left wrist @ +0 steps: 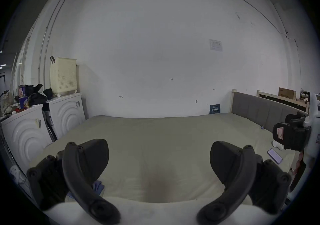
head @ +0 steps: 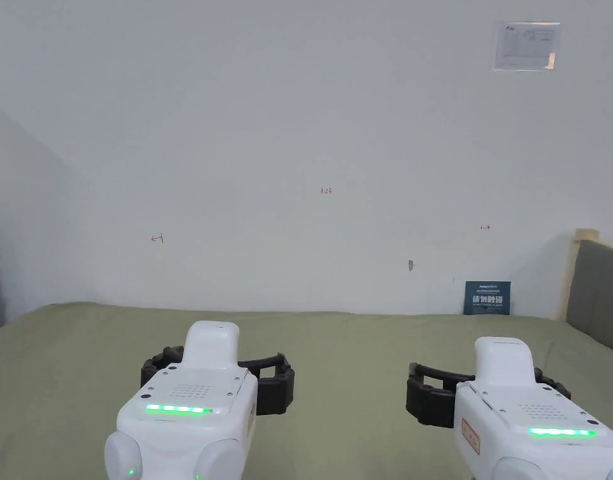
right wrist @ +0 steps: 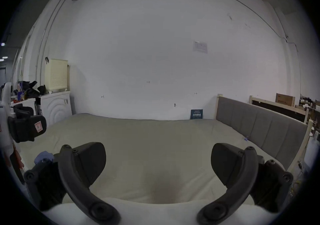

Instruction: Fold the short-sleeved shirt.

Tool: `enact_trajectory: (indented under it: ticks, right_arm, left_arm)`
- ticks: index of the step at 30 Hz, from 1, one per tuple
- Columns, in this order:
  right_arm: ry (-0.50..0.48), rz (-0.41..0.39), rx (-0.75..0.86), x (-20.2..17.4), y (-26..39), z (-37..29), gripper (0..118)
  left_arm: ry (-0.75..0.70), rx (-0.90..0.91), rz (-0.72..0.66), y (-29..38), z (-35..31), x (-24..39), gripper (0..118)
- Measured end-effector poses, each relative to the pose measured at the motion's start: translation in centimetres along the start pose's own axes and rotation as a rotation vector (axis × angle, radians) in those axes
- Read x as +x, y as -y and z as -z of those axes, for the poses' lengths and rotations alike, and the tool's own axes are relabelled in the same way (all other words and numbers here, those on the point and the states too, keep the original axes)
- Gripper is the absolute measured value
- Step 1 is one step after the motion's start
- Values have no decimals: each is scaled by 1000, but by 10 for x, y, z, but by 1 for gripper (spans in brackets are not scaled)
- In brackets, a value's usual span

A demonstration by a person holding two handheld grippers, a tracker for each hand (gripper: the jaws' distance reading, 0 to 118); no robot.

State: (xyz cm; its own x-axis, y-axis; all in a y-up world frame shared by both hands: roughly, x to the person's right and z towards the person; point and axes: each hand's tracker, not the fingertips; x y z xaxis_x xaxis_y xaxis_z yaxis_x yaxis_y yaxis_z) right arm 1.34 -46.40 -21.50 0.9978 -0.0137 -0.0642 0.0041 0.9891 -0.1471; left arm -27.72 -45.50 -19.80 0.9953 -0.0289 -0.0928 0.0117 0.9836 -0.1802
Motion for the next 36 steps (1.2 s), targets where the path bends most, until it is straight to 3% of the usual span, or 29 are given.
enact_trajectory:
  ticks: [2,4,7,10,16,27,31,36]
  right_arm:
    - [-20,14,3,0,-5,-1,118]
    - [28,31,-26,-4,-11,-1,118]
    - [37,-16,-60,-11,-18,-5,118]
    - [-21,-51,6,-13,-18,-12,118]
    - [11,-104,11,-20,-18,-14,118]
    - [38,-16,17,-17,-24,-13,117]
    - [-124,45,-56,-6,-32,-14,118]
    - [-9,-10,13,-15,-27,-14,118]
  left_arm:
    - [8,-5,-17,-4,-3,-2,118]
    - [5,-6,-18,-7,-7,-2,118]
    - [9,0,-17,-13,-12,-2,118]
    - [24,-6,-25,-16,-13,-3,118]
    - [39,-6,-24,-18,-16,-1,118]
    - [59,-3,-49,-22,-20,0,118]
    - [61,-4,-47,-25,-20,0,118]
    - [60,-4,-54,-26,-21,-1,118]
